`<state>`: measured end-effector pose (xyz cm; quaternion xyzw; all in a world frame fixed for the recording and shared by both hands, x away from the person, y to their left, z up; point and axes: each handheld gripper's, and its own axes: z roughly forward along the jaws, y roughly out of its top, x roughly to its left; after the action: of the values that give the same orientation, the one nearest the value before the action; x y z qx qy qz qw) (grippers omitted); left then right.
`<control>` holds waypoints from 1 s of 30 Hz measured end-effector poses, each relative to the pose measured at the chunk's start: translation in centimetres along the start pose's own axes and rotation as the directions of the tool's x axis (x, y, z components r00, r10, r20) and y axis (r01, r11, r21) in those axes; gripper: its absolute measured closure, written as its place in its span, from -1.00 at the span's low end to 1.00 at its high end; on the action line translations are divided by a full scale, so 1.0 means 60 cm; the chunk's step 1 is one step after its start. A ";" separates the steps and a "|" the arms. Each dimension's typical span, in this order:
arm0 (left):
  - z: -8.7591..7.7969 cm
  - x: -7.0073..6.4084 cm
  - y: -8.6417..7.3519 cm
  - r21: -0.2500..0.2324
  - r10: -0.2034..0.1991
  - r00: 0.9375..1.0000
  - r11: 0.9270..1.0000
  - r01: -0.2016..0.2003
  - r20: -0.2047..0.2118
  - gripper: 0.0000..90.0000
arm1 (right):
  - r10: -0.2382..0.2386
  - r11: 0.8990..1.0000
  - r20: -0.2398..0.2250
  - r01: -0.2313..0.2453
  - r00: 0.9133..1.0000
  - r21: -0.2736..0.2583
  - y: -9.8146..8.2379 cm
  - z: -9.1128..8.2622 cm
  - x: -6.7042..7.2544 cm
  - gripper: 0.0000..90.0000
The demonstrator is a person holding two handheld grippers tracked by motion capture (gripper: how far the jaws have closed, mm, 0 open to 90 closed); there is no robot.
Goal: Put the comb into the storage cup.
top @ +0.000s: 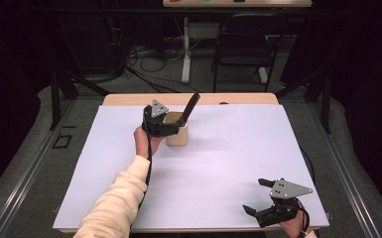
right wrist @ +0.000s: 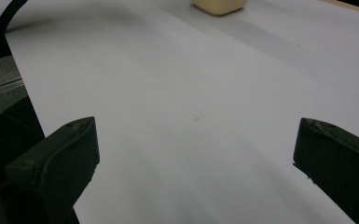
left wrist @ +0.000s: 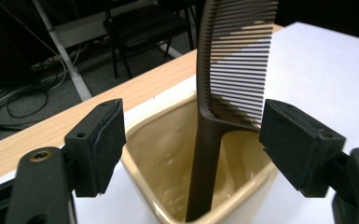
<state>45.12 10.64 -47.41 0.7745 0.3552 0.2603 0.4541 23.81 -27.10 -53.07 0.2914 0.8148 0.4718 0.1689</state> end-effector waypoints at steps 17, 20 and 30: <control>-0.039 -0.003 0.004 0.078 0.021 1.000 0.997 -0.023 0.015 -1.00 | 0.004 1.000 0.003 -0.004 1.000 0.002 -0.001 -0.003 0.001 -1.00; -0.048 -0.004 0.002 0.085 0.022 1.000 0.996 -0.023 0.013 -1.00 | 0.001 1.000 0.003 -0.001 1.000 0.002 -0.002 -0.003 0.002 -1.00; -0.079 -0.003 -0.015 0.099 0.029 1.000 0.995 -0.030 0.008 -1.00 | 0.002 1.000 0.005 -0.002 1.000 0.004 -0.002 -0.003 0.001 -1.00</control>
<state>41.26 13.28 -46.08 0.8020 0.3546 0.2466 0.4125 23.62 -27.22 -53.09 0.2935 0.8150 0.4699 0.1698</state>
